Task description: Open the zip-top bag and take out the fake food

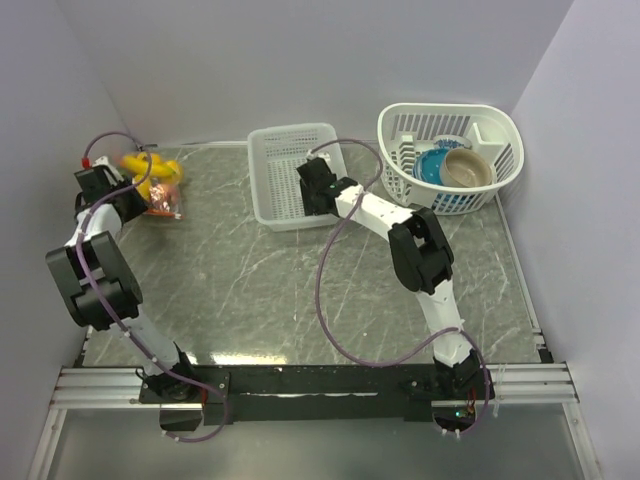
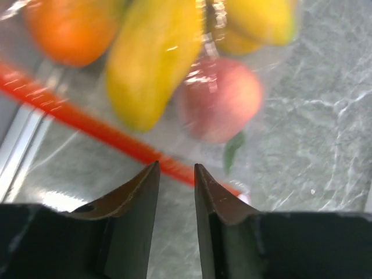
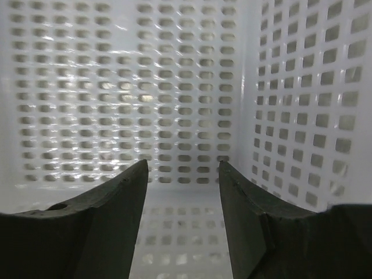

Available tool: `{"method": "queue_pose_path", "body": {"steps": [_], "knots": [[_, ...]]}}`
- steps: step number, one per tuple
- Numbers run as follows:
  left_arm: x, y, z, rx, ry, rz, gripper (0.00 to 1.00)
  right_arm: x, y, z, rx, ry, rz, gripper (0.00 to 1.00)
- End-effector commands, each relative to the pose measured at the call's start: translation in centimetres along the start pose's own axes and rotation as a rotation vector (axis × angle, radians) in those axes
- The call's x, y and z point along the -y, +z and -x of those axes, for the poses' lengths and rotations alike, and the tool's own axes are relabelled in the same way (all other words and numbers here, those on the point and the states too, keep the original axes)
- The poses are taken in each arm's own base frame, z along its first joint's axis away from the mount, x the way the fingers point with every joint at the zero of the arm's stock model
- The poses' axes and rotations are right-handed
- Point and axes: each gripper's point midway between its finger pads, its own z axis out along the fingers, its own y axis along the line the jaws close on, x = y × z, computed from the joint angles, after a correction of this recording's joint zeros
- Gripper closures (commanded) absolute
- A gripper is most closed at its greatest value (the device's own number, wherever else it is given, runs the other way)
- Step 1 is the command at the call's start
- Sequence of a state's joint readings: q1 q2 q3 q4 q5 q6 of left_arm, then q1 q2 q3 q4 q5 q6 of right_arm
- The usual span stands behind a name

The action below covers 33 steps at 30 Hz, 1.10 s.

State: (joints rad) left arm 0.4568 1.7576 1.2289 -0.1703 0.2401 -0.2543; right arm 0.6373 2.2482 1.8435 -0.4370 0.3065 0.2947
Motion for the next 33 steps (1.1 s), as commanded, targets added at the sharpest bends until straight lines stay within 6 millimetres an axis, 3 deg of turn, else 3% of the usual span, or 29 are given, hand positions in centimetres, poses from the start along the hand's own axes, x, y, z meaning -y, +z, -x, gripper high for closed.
{"method": "queue_pose_path", "body": {"steps": [1,4,6,7,8,9,10,13,14,19,20,24,28,33], "knots": [[2.4,1.2,3.3,0.113,0.047,-0.005,0.65,1.6,-2.9,-0.4,-0.019,0.039,-0.028,0.47],[2.6,2.4,2.9,0.095,0.056,0.012,0.69,2.3,-3.8,-1.9,-0.054,0.066,-0.047,0.53],[2.1,3.1,2.2,0.069,0.06,0.027,0.66,2.7,-4.4,-2.7,-0.064,0.079,-0.053,0.54],[1.9,3.2,1.9,0.057,0.065,0.035,0.58,3.2,-5.1,-3.6,-0.073,0.079,-0.054,0.54],[1.5,2.9,1.5,0.042,0.078,0.057,0.23,3.4,-5.4,-3.9,-0.071,0.08,-0.053,0.54],[1.2,2.6,1.4,0.041,0.081,0.071,0.09,3.6,-5.6,-3.9,-0.056,0.085,-0.05,0.52],[1.1,2.1,1.3,0.041,0.088,0.081,0.01,3.9,-6.2,-4.3,-0.056,0.082,-0.05,0.51],[1.7,-1.4,2.3,0.1,0.097,0.065,0.01,4.3,-6.6,-4.5,-0.057,0.083,-0.052,0.45],[1.3,-2.1,1.4,0.086,0.085,0.065,0.01,4.2,-6.7,-4.5,-0.059,0.083,-0.049,0.44],[2.7,-6.1,1.0,0.123,0.07,0.018,0.01,4.5,-6.7,-4.9,-0.078,0.075,-0.069,0.44],[2.2,-6.0,-0.3,0.108,0.063,0.03,0.01,4.6,-6.8,-4.9,-0.081,0.078,-0.072,0.44],[0.3,-4.8,-1.2,0.129,0.058,0.101,0.01,5.1,-7.1,-6.3,-0.12,0.082,-0.09,0.44],[-2.0,-1.2,-2.7,0.078,0.031,0.181,0.01,5.8,-7.7,-7.6,-0.146,0.083,-0.11,0.45],[-3.1,1.6,-1.8,0.077,0.012,0.236,0.01,7.1,-8.9,-9.6,-0.189,0.092,-0.15,0.49]]}}
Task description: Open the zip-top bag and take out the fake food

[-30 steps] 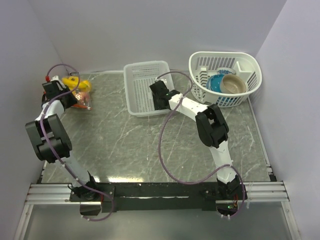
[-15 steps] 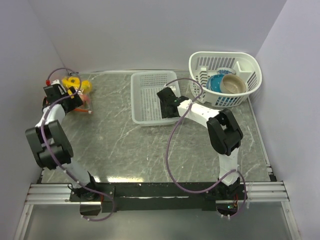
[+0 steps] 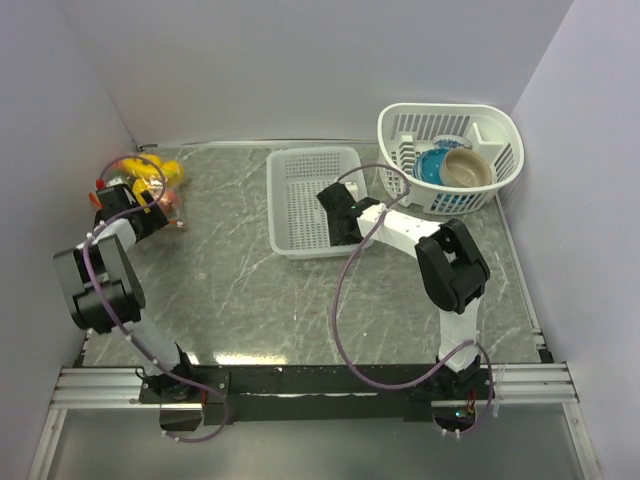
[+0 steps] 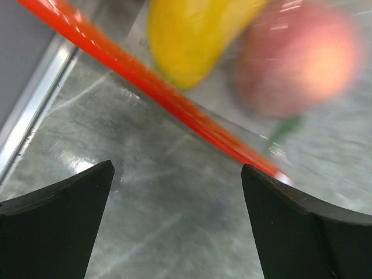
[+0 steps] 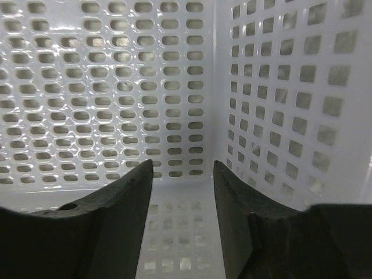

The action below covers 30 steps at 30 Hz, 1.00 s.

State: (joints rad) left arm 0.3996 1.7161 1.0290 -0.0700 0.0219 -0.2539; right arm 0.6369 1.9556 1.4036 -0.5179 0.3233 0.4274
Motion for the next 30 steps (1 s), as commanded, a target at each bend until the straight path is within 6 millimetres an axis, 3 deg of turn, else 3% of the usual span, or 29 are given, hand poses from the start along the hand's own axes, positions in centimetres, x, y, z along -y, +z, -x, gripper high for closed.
{"method": "queue_pose_path", "body": {"steps": [1,6,10,13,18,21,24,25,27,28,29,30], "knots": [[-0.5,1.9,3.3,0.085,-0.027,0.065,0.01,2.2,-2.6,-0.7,0.0,0.045,-0.051,0.49],[-0.6,3.5,5.5,0.149,-0.03,0.103,0.01,3.2,-4.7,-3.0,-0.023,0.076,-0.02,0.53],[1.0,4.3,7.0,0.188,-0.036,0.091,0.04,3.6,-6.4,-4.7,-0.02,0.085,0.01,0.55],[2.1,3.9,7.7,0.21,-0.053,0.062,0.01,3.7,-7.9,-5.7,-0.012,0.08,0.029,0.55],[2.6,4.0,7.3,0.216,-0.041,0.057,0.01,4.1,-9.3,-5.7,0.012,0.067,0.031,0.51],[2.4,4.5,7.5,0.201,-0.039,0.071,0.06,4.1,-9.4,-5.0,0.018,0.055,0.024,0.51],[3.1,5.0,8.0,0.21,-0.028,0.056,0.2,3.4,-9.8,-4.3,0.029,0.051,0.047,0.51],[3.4,5.4,8.3,0.214,-0.024,0.051,0.36,3.2,-10.0,-4.0,0.038,0.053,0.055,0.51],[3.4,6.4,7.7,0.18,-0.017,0.064,0.6,2.7,-10.5,-3.5,0.054,0.055,0.08,0.5],[3.9,6.5,8.5,0.189,-0.017,0.057,0.85,2.7,-10.6,-3.4,0.058,0.055,0.085,0.5],[3.9,6.6,8.3,0.172,-0.017,0.064,0.99,2.4,-11.0,-3.1,0.07,0.06,0.102,0.5],[3.8,6.8,8.4,0.175,-0.023,0.067,0.99,2.4,-11.2,-3.0,0.073,0.06,0.109,0.5]]}}
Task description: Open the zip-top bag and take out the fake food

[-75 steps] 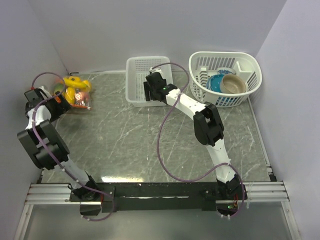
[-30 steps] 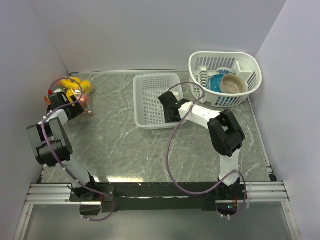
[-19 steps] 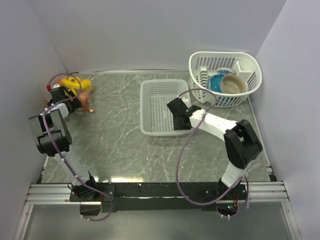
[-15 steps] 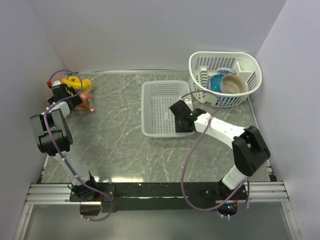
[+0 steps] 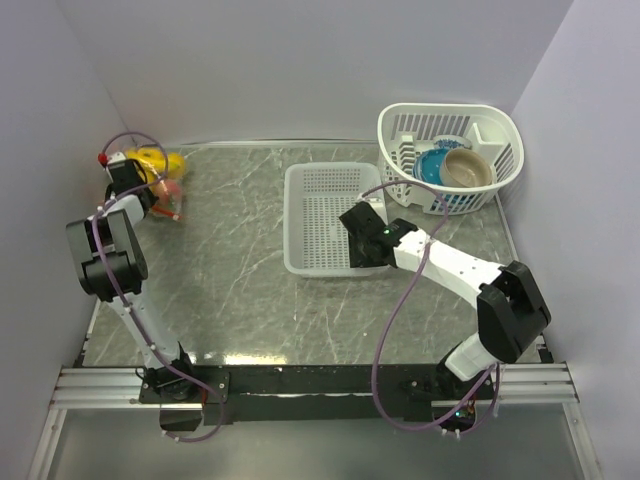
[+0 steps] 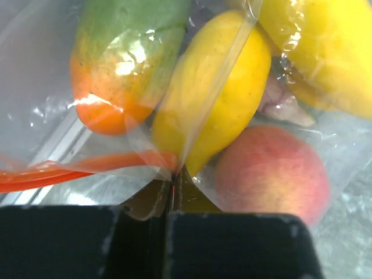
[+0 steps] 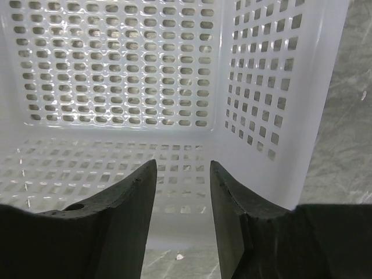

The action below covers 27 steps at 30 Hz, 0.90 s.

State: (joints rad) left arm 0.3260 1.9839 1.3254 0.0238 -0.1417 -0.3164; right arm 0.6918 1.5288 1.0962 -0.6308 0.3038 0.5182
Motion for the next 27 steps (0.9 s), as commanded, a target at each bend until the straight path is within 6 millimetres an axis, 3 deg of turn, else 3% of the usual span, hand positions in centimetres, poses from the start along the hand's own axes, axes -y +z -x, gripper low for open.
{"method": "queue_pose_path", "body": {"steps": [1,5,8,9,10,11,12,16,18,21,27], "knots": [[1.2,0.7,1.8,0.026,-0.001,-0.01,0.99,-1.3,-2.3,2.6,0.083,0.016,0.066,0.5],[2.0,-1.1,2.2,0.03,0.002,-0.059,0.99,-1.6,-3.9,3.8,0.135,0.026,0.096,0.5],[3.4,-4.5,2.1,0.008,0.002,-0.143,0.99,-2.3,-4.7,4.9,0.178,0.027,0.126,0.49],[4.0,-6.8,3.7,0.045,-0.005,-0.176,0.99,-2.3,-4.7,5.2,0.188,0.026,0.126,0.49],[4.9,-8.2,2.2,-0.004,0.003,-0.236,0.99,-2.5,-4.7,5.4,0.197,0.026,0.127,0.49],[5.4,-9.4,2.0,-0.016,0.008,-0.265,0.99,-2.6,-4.3,5.6,0.2,0.025,0.121,0.49],[6.4,-11.9,2.3,-0.003,0.024,-0.314,0.99,-2.7,-4.1,5.7,0.2,0.024,0.114,0.49],[9.2,-18.5,0.0,-0.076,0.103,-0.489,0.99,-4.2,-3.3,6.0,0.202,0.023,0.142,0.5],[9.3,-20.9,-0.2,-0.055,0.144,-0.516,0.99,-5.7,-3.5,6.5,0.222,0.009,0.174,0.5],[8.5,-22.6,-0.7,-0.047,0.185,-0.514,0.99,-8.8,-4.6,6.9,0.24,-0.036,0.236,0.49],[8.7,-23.9,-1.3,-0.071,0.178,-0.546,0.99,-16.2,-8.2,7.6,0.288,-0.124,0.436,0.43]]}}
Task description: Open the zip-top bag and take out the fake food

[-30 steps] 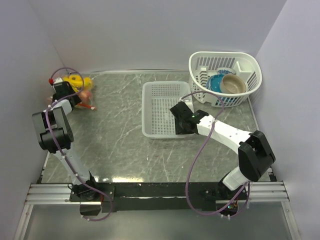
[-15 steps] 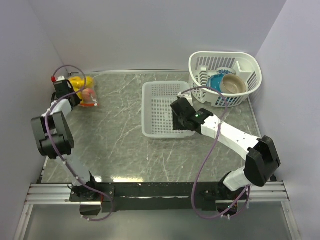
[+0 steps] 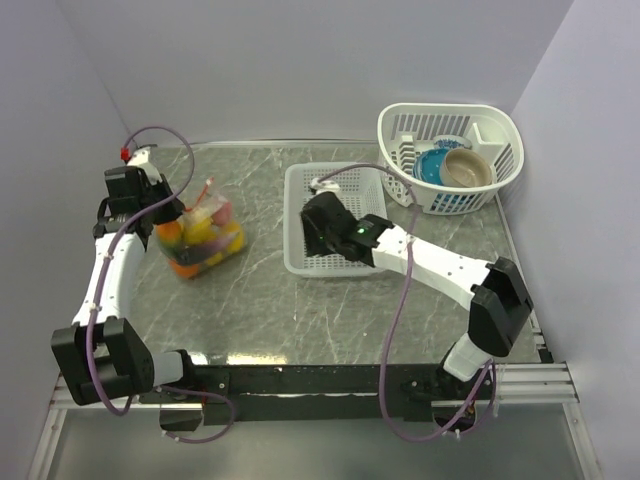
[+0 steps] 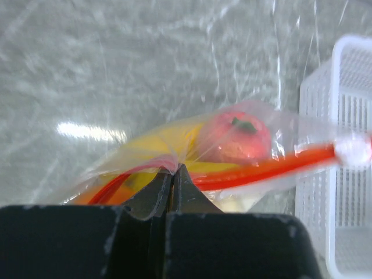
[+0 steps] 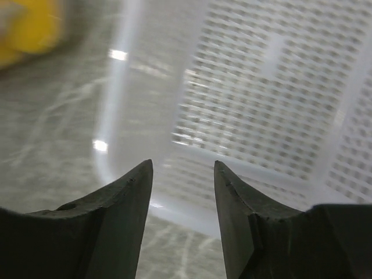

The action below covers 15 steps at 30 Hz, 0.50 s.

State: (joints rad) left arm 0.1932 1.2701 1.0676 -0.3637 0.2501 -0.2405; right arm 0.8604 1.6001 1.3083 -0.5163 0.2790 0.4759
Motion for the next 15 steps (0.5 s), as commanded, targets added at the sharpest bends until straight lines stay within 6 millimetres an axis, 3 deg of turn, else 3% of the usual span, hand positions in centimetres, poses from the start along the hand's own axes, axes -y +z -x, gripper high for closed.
{"method": "queue_pose_path", "body": {"steps": [1,4,7,10,12,15], "knots": [[1.1,-0.5,0.0,-0.013,0.022,-0.054,0.99,-7.4,-2.4,3.9,0.119,-0.031,0.229,0.43],[2.2,-0.6,-0.1,-0.031,0.01,-0.089,0.99,-10.9,-3.4,6.2,0.181,0.007,0.385,0.41],[3.6,-0.8,-0.5,-0.06,0.028,-0.144,0.99,-12.2,-3.4,8.5,0.272,-0.013,0.424,0.39],[6.0,-1.6,-1.1,-0.122,0.074,-0.271,0.99,-13.3,-3.5,10.3,0.391,-0.123,0.484,0.3],[7.6,-2.4,-1.4,-0.174,0.079,-0.359,0.99,-14.4,-3.7,10.1,0.431,-0.218,0.554,0.26],[8.5,-3.0,-1.0,-0.188,0.12,-0.422,0.99,-15.2,-3.2,9.6,0.49,-0.362,0.616,0.3]]}}
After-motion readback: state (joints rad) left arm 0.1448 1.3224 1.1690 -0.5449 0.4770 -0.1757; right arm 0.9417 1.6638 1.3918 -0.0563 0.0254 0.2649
